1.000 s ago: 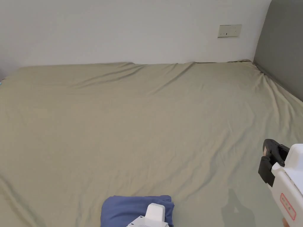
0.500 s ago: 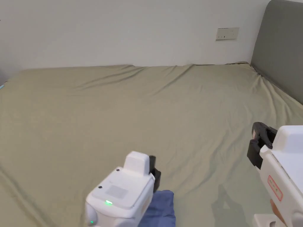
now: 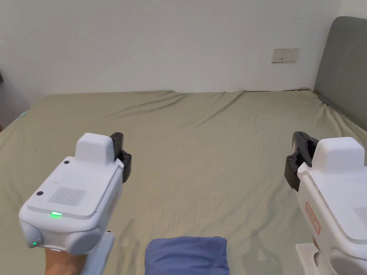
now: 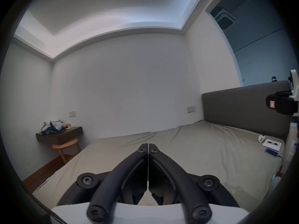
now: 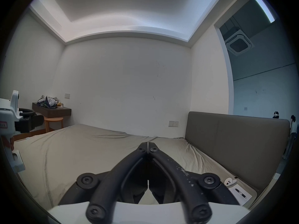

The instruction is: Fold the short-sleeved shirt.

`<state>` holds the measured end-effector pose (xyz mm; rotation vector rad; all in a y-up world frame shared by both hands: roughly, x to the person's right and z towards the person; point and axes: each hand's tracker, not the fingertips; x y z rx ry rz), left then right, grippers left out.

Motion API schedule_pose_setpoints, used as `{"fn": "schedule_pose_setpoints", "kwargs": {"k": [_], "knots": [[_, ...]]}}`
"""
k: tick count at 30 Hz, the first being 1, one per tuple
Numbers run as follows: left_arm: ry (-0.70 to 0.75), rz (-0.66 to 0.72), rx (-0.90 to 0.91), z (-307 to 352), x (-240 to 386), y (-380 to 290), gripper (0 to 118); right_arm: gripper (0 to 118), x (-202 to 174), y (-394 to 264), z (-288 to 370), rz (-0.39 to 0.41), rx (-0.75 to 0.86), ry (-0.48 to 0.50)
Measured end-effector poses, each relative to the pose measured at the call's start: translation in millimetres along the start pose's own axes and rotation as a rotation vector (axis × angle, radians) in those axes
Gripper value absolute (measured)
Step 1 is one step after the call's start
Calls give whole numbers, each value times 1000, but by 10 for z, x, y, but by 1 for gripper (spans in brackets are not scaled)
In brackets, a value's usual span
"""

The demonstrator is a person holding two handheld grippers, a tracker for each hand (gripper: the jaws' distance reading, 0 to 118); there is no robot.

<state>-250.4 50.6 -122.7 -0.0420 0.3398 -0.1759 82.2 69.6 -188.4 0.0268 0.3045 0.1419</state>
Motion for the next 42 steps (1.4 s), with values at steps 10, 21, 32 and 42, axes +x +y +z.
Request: {"fn": "schedule_pose_setpoints", "kwargs": {"k": [10, 21, 32, 42], "knots": [[81, 91, -13, 32, -419, -64, 0, 1, -127, 34, -39, 9, 8, 27], [59, 120, -17, -105, -452, -103, 0, 1, -148, 44, -47, 4, 1, 29], [58, 136, -35, -152, -502, -226, 0, 1, -388, -180, -89, 1, -84, 66], [57, 127, -67, -158, -548, -307, 0, 1, -928, -1552, -435, -46, -425, 190]]}}
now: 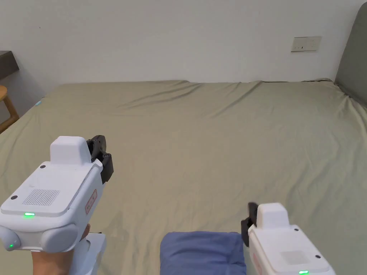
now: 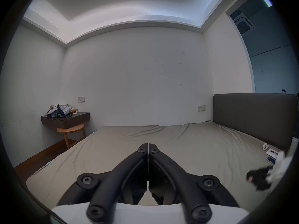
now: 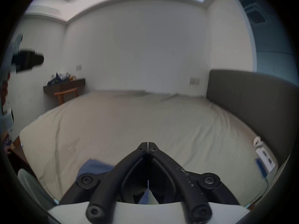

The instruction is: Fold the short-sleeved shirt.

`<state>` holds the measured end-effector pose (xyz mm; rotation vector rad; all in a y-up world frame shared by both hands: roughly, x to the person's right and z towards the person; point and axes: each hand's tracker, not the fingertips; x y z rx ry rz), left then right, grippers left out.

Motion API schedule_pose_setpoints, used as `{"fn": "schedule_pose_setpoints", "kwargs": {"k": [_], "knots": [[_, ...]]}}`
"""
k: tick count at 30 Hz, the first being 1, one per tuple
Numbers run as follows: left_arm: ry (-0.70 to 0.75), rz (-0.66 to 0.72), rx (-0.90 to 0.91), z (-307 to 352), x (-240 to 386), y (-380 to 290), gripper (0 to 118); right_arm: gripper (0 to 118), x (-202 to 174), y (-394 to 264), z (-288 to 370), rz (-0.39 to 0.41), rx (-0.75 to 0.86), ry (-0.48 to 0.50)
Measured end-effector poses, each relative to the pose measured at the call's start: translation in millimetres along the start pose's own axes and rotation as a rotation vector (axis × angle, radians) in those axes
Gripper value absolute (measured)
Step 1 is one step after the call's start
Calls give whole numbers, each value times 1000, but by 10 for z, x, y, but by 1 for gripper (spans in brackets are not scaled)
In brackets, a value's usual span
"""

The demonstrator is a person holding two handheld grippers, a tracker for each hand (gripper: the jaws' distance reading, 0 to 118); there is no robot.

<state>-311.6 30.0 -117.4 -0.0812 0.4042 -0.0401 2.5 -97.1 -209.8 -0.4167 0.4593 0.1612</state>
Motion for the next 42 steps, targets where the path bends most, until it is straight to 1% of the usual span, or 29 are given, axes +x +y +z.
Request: {"fn": "schedule_pose_setpoints", "kwargs": {"k": [1, 5, 6, 8, 10, 11, 12, 13, 16, 17, 19, 21, 22, 23, 24, 25, 26, 27, 31, 33, 34, 35, 36, 37, 38, 39, 40, 42], "knots": [[1, 0, -5, 11, 11, 0, 0, 1, -41, -124, -82, -6, -32, 16], [-1, -12, -26, -15, -11, -68, 0, 1, -178, -564, -426, 8, -233, 45], [-4, -14, -38, -25, -16, -95, 0, 1, -196, -661, -498, -5, -270, 60], [-13, -11, -61, -43, -32, -158, 0, 1, -216, -829, -609, -18, -344, 59], [-25, 6, -101, -96, -68, -289, 0, 1, -201, -983, -718, -62, -431, 94], [-45, 31, -137, -118, -78, -346, 0, 1, -209, -1031, -735, -59, -470, 74], [-62, 61, -172, -149, -92, -418, 0, 1, -202, -1085, -761, -65, -472, 66], [-80, 96, -220, -173, -81, -487, 0, 1, -188, -1093, -732, -76, -414, 65], [-138, 216, -370, -270, -76, -768, 1, 1, -205, -1046, -707, -71, -420, 66], [-150, 263, -412, -291, -70, -877, 4, 1, -202, -1046, -710, -67, -421, 67], [-179, 386, -537, -351, -56, -1133, 18, 1, -202, -1063, -691, -75, -415, 67], [-223, 484, -650, -382, 21, -1332, 43, 1, -194, -1086, -675, -98, -404, 64], [-235, 521, -705, -398, 70, -1440, 59, 1, -191, -1088, -673, -104, -402, 64], [-240, 548, -753, -429, 94, -1546, 80, 1, -184, -1111, -679, -104, -400, 65], [-268, 565, -819, -484, 120, -1671, 95, 1, -181, -1116, -680, -101, -398, 68], [-296, 593, -879, -557, 133, -1817, 108, 1, -180, -1119, -678, -99, -396, 69], [-324, 612, -927, -612, 159, -1930, 116, 1, -179, -1121, -676, -98, -395, 70], [-336, 631, -971, -644, 185, -2020, 115, 1, -175, -1125, -677, -96, -394, 72], [-373, 684, -1019, -793, 256, -2330, 115, 1, -150, -1150, -676, -109, -388, 80], [-386, 707, -1047, -812, 332, -2356, 114, 1, -139, -1151, -683, -110, -389, 86], [-409, 731, -1056, -828, 366, -2386, 108, 1, -132, -1150, -684, -107, -390, 91], [-419, 740, -1060, -850, 374, -2420, 95, 1, -120, -1157, -693, -106, -391, 95], [-422, 739, -1061, -863, 387, -2441, 87, 1, -111, -1160, -694, -107, -391, 100], [-421, 720, -1052, -887, 371, -2494, 82, 1, -99, -1165, -693, -112, -392, 104], [-417, 696, -1021, -868, 372, -2482, 73, 1, -90, -1168, -692, -117, -392, 108], [-434, 687, -1006, -870, 379, -2474, 61, 1, -87, -1157, -692, -124, -392, 110], [-456, 692, -1023, -880, 394, -2474, 57, 1, -84, -1157, -689, -131, -392, 112], [-442, 688, -1033, -858, 430, -2441, 56, 1, -78, -1163, -685, -139, -391, 114]]}}
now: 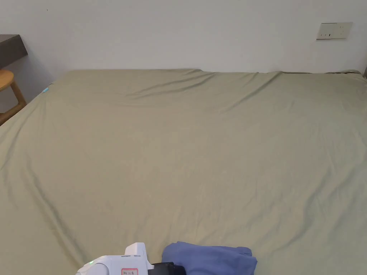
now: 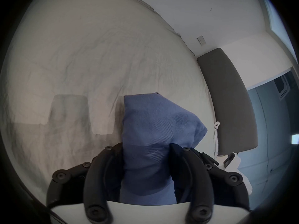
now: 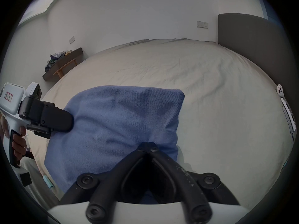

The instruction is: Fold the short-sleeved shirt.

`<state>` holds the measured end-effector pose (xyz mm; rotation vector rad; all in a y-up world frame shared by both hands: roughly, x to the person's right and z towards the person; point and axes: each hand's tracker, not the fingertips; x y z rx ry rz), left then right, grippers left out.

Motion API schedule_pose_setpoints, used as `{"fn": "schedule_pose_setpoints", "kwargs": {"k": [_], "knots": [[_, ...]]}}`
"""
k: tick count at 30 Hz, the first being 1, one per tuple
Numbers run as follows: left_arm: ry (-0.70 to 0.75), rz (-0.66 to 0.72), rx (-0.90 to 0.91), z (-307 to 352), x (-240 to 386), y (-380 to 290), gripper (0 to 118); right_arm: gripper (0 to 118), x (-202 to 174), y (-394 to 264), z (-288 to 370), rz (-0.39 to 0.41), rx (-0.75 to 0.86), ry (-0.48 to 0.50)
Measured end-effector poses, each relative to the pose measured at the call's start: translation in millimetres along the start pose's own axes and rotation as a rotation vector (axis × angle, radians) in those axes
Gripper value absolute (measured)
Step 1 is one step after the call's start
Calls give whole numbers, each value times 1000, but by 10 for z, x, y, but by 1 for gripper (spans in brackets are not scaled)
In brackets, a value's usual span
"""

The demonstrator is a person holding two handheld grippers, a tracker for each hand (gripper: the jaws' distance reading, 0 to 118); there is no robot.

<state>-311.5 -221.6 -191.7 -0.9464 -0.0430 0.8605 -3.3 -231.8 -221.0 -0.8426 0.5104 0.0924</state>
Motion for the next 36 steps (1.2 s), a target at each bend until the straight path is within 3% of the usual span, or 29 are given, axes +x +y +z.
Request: {"fn": "schedule_pose_setpoints", "kwargs": {"k": [1, 5, 8, 14, 18, 26, 28, 32, 36], "knots": [[17, -18, 6, 1, 15, -4, 56, 1, 2, 11, 6, -1, 0, 3], [6, -42, 2, 56, 140, -29, 28, 1, -1, 65, 7, 9, -17, 5], [59, -146, 22, 154, 310, -45, 22, 1, -33, 168, 67, 23, -36, 2], [138, -243, 62, 572, 341, 267, 22, 1, -146, 528, 426, 43, 50, 39], [285, -240, 85, 1058, -163, 701, 22, 1, -279, 740, 580, 86, 127, 41], [691, -195, 112, 1964, -1652, 1495, 22, 1, -526, 1138, 682, 96, 227, 28], [745, -101, 133, 2198, -1929, 1584, 22, 1, -561, 1271, 676, 99, 252, 19], [850, -86, 116, 2474, -2417, 1733, 21, 1, -591, 1546, 666, 97, 306, -16], [851, -52, 141, 2666, -2661, 1837, 21, 1, -607, 1751, 724, 95, 348, -56]]}}
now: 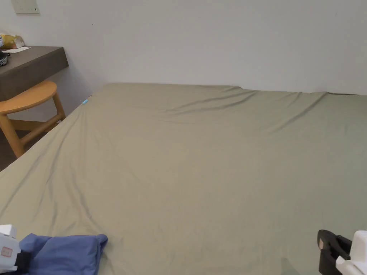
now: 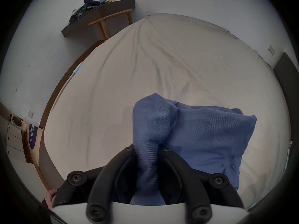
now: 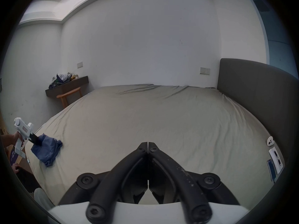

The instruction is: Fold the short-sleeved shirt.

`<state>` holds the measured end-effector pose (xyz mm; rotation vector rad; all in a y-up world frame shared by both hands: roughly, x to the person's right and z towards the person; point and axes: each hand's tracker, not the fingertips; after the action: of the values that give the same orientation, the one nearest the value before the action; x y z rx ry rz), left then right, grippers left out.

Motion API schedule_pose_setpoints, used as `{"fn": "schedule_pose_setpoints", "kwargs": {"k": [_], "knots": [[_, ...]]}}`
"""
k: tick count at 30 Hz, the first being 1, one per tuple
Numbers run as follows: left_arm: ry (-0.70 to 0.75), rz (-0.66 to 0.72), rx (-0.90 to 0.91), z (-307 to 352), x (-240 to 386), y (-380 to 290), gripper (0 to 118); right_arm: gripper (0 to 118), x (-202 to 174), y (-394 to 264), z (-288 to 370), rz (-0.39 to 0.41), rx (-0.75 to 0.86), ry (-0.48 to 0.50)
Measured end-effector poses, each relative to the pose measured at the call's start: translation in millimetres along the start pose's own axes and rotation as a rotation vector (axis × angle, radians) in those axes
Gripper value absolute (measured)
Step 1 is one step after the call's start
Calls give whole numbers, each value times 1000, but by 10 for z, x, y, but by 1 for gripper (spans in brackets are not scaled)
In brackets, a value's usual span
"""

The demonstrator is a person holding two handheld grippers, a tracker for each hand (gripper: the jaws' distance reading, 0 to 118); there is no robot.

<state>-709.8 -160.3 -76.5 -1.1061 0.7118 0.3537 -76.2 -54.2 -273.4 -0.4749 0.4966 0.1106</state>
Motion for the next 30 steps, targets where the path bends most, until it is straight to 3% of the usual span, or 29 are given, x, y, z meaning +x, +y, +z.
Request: {"fn": "schedule_pose_setpoints", "kwargs": {"k": [3, 4, 7, 8, 15, 24, 30], "knots": [[-7, -17, -1, -11, 83, 28, 22, 1, 43, 65, 10, 6, 19, -18], [-4, -41, 11, 6, 120, 26, 29, 1, 53, 77, 23, 6, 23, -23], [9, -64, 44, 213, 303, -60, 101, 1, 120, 92, 74, -1, 31, -32], [7, -63, 49, 315, 367, -82, 118, 1, 135, 95, 106, -5, 37, -35], [-75, -78, 332, 1237, 742, 48, 113, 1, 324, 250, 455, 1, 119, -54], [-110, -148, 920, 3216, 1882, -321, 113, 1, 619, 722, 1083, 54, 357, -126], [-153, -112, 1225, 3750, 2574, -644, 113, 1, 801, 927, 1446, 81, 458, -182]]}}
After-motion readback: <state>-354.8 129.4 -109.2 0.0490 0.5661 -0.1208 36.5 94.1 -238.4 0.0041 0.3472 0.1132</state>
